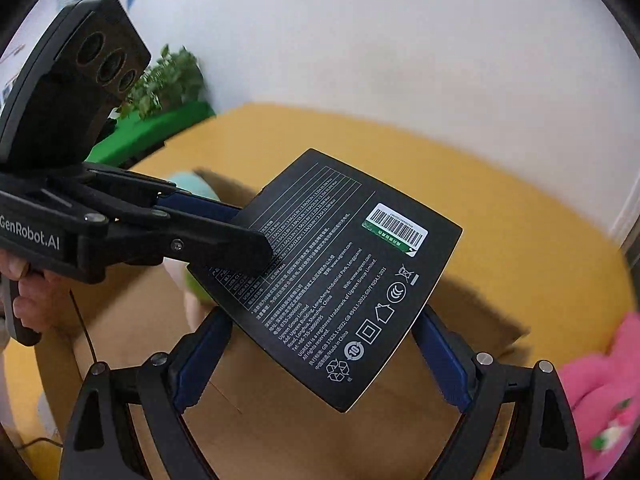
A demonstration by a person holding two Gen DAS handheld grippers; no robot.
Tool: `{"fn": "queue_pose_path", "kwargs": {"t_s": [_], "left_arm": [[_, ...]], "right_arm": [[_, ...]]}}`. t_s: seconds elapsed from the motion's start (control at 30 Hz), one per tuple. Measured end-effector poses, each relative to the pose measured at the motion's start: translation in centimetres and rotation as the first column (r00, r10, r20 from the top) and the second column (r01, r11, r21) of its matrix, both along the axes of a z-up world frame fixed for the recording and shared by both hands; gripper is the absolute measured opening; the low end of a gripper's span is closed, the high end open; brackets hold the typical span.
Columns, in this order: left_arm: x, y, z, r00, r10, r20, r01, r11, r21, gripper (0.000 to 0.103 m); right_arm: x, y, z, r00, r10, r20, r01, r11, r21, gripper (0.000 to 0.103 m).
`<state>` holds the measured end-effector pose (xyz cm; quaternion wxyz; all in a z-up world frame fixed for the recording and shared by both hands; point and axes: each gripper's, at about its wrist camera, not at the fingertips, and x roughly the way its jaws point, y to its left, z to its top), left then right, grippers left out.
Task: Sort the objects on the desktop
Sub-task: 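Lift the black box into the cardboard box and release it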
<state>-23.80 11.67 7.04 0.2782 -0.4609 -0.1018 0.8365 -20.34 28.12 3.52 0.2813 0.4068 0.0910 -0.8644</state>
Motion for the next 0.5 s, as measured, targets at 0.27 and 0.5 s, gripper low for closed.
{"fn": "queue_pose_path", "kwargs": {"t_s": [0.27, 0.5], "left_arm": [[-1.2, 2.7, -3.9, 0.995, 0.001, 0.102, 0.013, 0.990, -0.141, 0.037], [0.8, 0.6, -0.5, 1.000, 0.029, 0.011, -0.027, 0.995, -0.096, 0.037]], "right_arm": [[-3.0, -0.1, -6.1, 0.984, -0.041, 0.173, 0.029, 0.997, 0.071, 0.091], [-1.9, -0.8, -7.0, 0.974, -0.102, 0.202, 0.079, 0.989, 0.123, 0.092]]}}
